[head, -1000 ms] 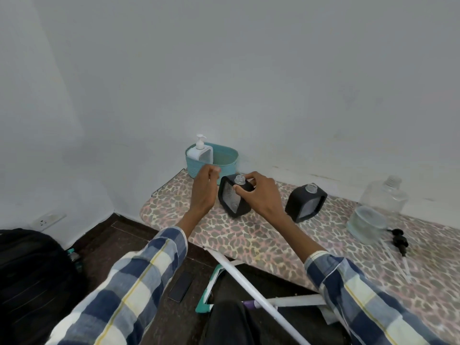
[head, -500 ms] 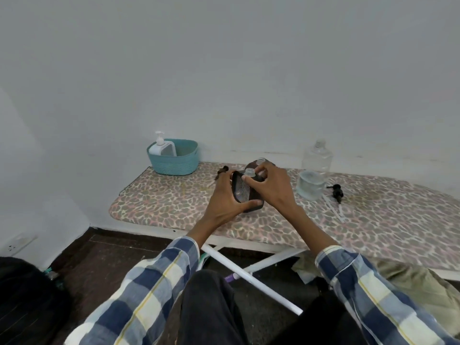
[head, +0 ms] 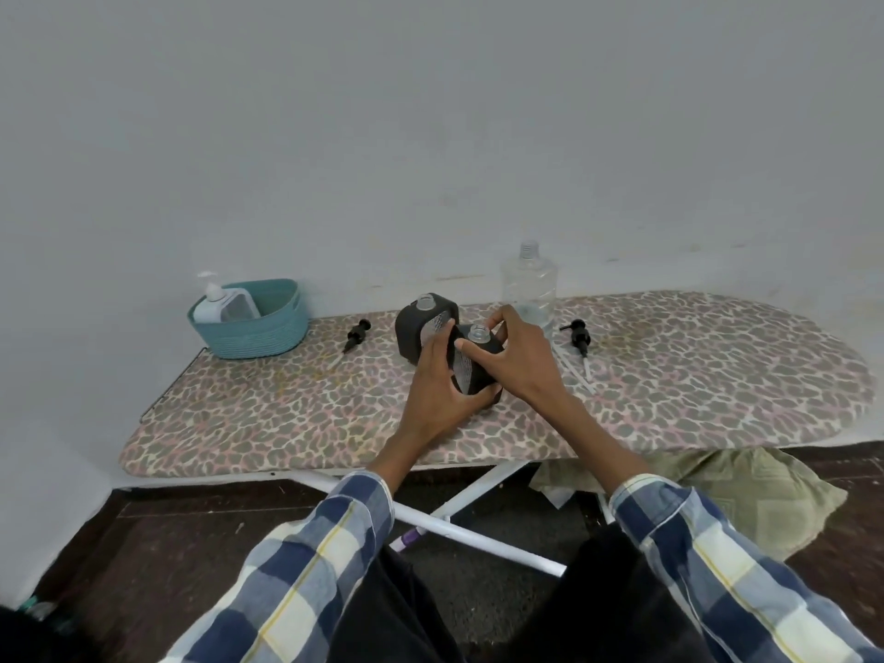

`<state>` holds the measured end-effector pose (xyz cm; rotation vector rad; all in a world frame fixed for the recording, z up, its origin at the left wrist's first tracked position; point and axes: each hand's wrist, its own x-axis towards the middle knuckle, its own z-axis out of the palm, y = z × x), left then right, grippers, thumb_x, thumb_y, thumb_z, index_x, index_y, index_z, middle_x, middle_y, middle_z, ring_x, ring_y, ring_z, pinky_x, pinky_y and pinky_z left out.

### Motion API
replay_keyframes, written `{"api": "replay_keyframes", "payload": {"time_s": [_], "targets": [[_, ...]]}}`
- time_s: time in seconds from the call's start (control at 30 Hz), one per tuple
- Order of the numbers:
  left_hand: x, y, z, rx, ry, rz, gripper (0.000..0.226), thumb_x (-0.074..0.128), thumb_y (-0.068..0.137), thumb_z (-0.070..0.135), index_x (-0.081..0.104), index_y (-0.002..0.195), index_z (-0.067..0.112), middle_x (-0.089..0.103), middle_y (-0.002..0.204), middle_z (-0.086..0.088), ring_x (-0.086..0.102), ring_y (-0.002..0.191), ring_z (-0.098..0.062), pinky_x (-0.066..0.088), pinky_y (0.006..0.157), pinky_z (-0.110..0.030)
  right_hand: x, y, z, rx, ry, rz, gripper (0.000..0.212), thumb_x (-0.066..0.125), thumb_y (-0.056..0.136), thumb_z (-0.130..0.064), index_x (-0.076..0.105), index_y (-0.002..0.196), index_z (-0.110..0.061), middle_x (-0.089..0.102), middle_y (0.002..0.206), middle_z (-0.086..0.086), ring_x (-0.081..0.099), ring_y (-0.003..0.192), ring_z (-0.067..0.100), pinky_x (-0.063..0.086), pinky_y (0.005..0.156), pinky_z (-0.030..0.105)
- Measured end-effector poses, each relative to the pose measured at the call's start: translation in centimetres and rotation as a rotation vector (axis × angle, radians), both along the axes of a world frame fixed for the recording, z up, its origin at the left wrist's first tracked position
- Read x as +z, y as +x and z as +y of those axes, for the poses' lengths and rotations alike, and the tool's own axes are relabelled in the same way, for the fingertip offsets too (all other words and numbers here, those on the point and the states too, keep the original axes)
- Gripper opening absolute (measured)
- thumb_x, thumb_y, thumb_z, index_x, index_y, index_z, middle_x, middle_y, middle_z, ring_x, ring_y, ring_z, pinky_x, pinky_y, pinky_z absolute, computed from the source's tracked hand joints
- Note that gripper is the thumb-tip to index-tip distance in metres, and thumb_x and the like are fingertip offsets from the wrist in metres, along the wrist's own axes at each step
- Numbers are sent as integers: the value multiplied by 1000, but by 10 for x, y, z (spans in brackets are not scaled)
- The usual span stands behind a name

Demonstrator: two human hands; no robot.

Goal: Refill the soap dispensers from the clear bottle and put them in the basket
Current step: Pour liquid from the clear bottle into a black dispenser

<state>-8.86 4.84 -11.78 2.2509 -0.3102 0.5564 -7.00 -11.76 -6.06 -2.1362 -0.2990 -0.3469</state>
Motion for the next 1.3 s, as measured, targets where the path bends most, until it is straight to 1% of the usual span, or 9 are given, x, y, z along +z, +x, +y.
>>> {"api": "replay_keyframes", "payload": {"time_s": [0.17,0.3,0.4,0.47,0.53,0.6,0.67,0.97,1.3], "targets": [[6,-6,9,-7,61,-76,83,69,97,55,33,164,21,36,164,1,38,153,-17,41,123,-39,-4,4,8,-51,-10,-5,49,76,80,-64,51,102,-29,64,82,-8,63,72,10,53,62,33],[19,-3,28,263,-110,-256,41,56,102,36,55,137,14,49,132,-3,51,124,-20,48,103,-39,-7,2,24,-100,-20,-18,48,73,79,-63,46,100,-29,61,79,-11,61,68,9,49,58,32],[18,19,51,417,-206,-132,49,65,99,33,51,139,11,51,135,-6,51,124,-23,47,107,-47,-10,0,40,-136,1,-43,50,71,77,-63,44,98,-28,59,79,-11,59,66,11,49,59,34],[15,30,60,362,-180,21,66,77,95,37,46,149,15,52,144,-5,52,131,-21,46,110,-39,-11,0,47,-151,25,-61,48,72,78,-61,44,98,-27,59,80,-10,58,66,10,46,56,33],[16,36,61,277,-214,125,65,84,89,40,53,143,21,62,134,5,61,121,-12,48,99,-25,-11,1,51,-165,35,-79,47,73,81,-59,44,99,-27,59,82,-11,57,66,7,41,54,30],[18,44,62,269,-180,109,43,86,86,35,63,122,24,68,111,12,68,103,-11,50,81,-21,-11,4,54,-182,39,-72,45,72,83,-58,44,100,-27,58,83,-13,55,66,2,36,54,27],[20,50,66,313,-146,57,35,85,85,34,67,113,23,71,102,9,70,93,-12,53,76,-27,-11,6,57,-186,36,-60,45,71,85,-59,44,101,-27,57,85,-13,54,67,1,34,54,26],[25,72,110,649,-336,2,42,88,84,32,69,116,13,76,109,-3,70,98,-22,54,81,-32,-17,13,66,-186,33,-57,45,73,85,-58,43,102,-29,62,88,-13,60,69,2,39,54,23],[6,83,121,629,-305,58,57,87,83,49,62,125,21,73,120,1,70,107,-21,59,91,-44,-19,15,66,-186,9,-70,45,72,86,-58,42,102,-29,60,84,-14,57,66,-1,36,51,23]]}}
